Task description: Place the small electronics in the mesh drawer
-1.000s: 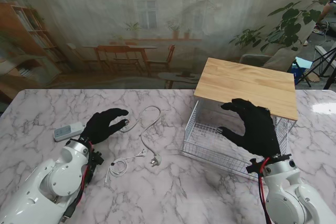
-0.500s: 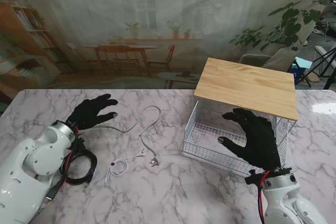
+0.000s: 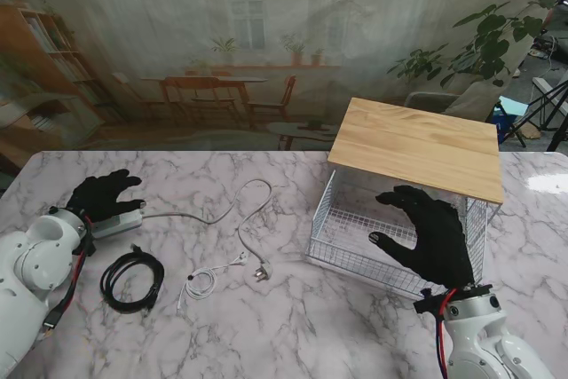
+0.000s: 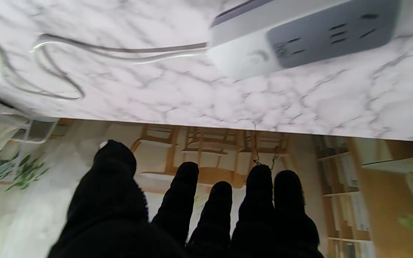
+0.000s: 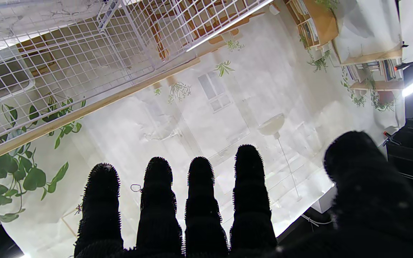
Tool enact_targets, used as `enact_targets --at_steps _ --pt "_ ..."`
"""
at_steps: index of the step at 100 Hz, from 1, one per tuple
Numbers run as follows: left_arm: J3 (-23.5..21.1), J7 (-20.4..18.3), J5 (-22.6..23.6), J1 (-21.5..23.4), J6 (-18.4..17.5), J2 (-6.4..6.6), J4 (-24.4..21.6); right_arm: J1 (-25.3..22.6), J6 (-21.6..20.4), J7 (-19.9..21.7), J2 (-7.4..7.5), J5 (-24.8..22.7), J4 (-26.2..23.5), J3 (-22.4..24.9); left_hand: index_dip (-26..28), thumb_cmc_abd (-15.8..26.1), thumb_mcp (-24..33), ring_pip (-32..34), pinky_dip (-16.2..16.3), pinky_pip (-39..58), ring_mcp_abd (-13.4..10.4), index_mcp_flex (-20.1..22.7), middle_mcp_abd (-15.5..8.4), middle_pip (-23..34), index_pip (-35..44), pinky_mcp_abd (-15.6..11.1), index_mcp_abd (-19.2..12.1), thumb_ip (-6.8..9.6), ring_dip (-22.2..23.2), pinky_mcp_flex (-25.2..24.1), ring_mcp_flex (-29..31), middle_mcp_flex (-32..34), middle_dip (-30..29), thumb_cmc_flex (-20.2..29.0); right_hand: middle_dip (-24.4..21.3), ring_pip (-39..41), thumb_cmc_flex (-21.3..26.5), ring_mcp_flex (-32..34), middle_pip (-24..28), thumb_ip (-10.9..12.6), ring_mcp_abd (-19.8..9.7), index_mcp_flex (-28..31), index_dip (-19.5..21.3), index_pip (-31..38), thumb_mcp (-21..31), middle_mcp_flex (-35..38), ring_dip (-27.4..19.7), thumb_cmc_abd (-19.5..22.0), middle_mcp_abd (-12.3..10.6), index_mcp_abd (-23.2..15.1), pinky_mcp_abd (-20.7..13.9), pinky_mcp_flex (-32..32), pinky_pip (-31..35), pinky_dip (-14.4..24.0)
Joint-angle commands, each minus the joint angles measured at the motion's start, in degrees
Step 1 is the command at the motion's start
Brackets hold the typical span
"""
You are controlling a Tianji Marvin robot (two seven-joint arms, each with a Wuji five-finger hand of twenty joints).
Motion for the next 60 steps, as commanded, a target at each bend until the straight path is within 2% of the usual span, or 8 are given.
enact_targets --at_steps 1,8,14,20,34,48,50,60 --pt "0.6 -0.5 0.7 -1.3 0.3 0.43 1.5 0.2 0.4 0.3 -0.05 0.2 0.2 -0.2 -1.3 -2.0 -0.8 0.0 -1.5 -1.2 -1.5 -3.4 0.4 -0.3 -1.8 -2.5 1.6 0.71 -0.7 -0.3 -2.4 -4.2 -1.3 -1.8 0.0 -4.0 0.4 0.0 -1.2 1.2 -1.2 1.3 -0.8 -1.3 -1.0 0.7 -0.5 1.6 -0.4 0.0 -0.9 -0.7 -1.3 -0.3" --pt "1.4 -1.1 1.0 -2.4 0.9 0.68 2.8 0.4 0.5 0.5 -0.01 0.2 0.3 -0.3 -2.7 -4.6 -0.7 -0.2 -1.8 -1.9 -1.8 -4.9 0.7 -0.5 -3.4 -3.3 2.1 0.66 -1.0 -0.4 -3.1 -5.8 -2.1 -3.3 0.0 -4.0 0.5 0.0 -1.1 1.2 -1.3 1.3 -0.7 -1.3 -1.0 0.7 -0.4 1.7 -0.3 -0.1 -0.9 -0.7 -1.4 -0.2" --pt "2.1 -2.0 2.3 -3.3 1.2 1.04 4.1 0.6 0.6 0.7 0.02 0.2 0.4 -0.4 -4.5 -7.0 -0.9 -0.1 -2.0 -2.3 -2.3 -9.3 0.6 -0.7 -6.1 -4.2 2.1 0.39 -1.1 -0.5 -4.0 -8.0 -2.5 -4.8 0.1 -3.9 0.5 0.1 -1.0 1.3 -1.2 1.3 -0.7 -1.3 -1.1 0.7 -0.4 1.7 -0.1 0.0 -0.9 -0.7 -1.4 -0.1" --pt "2.8 -2.6 2.7 -4.0 1.7 1.25 5.1 0.7 0.6 0.8 0.03 0.2 0.5 -0.4 -5.3 -10.2 -0.3 1.1 -1.6 -1.4 -2.7 -10.3 0.9 -0.3 -6.2 -5.1 4.0 0.18 -0.4 0.0 -3.9 -8.2 -2.2 -5.7 0.1 -3.9 0.6 0.1 -0.9 1.3 -1.1 1.3 -0.6 -1.3 -1.2 0.7 -0.3 1.7 -0.1 0.0 -1.0 -0.6 -1.4 0.0" --pt "3.7 -1.8 4.0 -4.9 2.1 1.56 7.4 0.9 0.8 0.9 0.06 0.2 0.5 -0.5 -2.8 -14.3 1.9 4.1 -0.3 1.3 -3.1 -7.3 1.7 4.0 -2.4 -6.1 6.5 0.45 2.3 1.0 -2.5 -6.1 2.1 -4.5 0.2 -3.8 0.6 0.0 -0.7 1.3 -1.0 1.2 -0.6 -1.3 -1.3 0.5 -0.2 1.8 0.1 0.1 -1.0 -0.5 -1.5 0.2" --pt "3.2 -2.1 4.8 -4.3 2.3 1.86 8.2 1.0 0.9 1.0 0.07 0.3 0.5 -0.6 2.6 -15.1 8.7 7.1 1.0 4.4 -3.1 -6.1 1.9 7.8 1.4 -6.6 6.0 3.11 7.3 2.2 -1.4 -3.5 7.6 -1.5 0.3 -3.7 0.6 0.0 -0.5 1.3 -0.8 1.1 -0.5 -1.4 -1.4 0.5 -0.1 1.8 0.2 0.2 -1.0 -0.5 -1.6 0.4" --pt "3.1 -2.1 5.0 -4.2 2.3 1.9 8.3 1.0 0.9 1.0 0.07 0.3 0.5 -0.6 3.8 -15.4 10.6 7.6 1.2 4.9 -2.9 -6.1 1.9 8.4 2.0 -6.7 5.9 3.97 8.5 2.3 -1.4 -3.3 8.7 -1.8 0.3 -3.7 0.6 0.0 -0.5 1.3 -0.6 1.1 -0.5 -1.4 -1.4 0.5 -0.1 1.8 0.2 0.2 -1.0 -0.5 -1.6 0.4" --pt "2.8 -1.5 5.7 -3.5 2.4 2.04 9.0 1.0 1.0 1.0 0.06 0.3 0.5 -0.7 7.2 -15.6 15.7 9.0 2.0 6.7 -3.2 -5.7 1.3 10.0 5.2 -6.8 4.9 6.18 11.4 3.0 -0.5 -2.2 11.2 -2.0 0.4 -3.6 0.6 0.0 -0.3 1.3 -0.5 1.1 -0.5 -1.4 -1.4 0.5 0.0 1.8 0.2 0.2 -1.0 -0.5 -1.7 0.5"
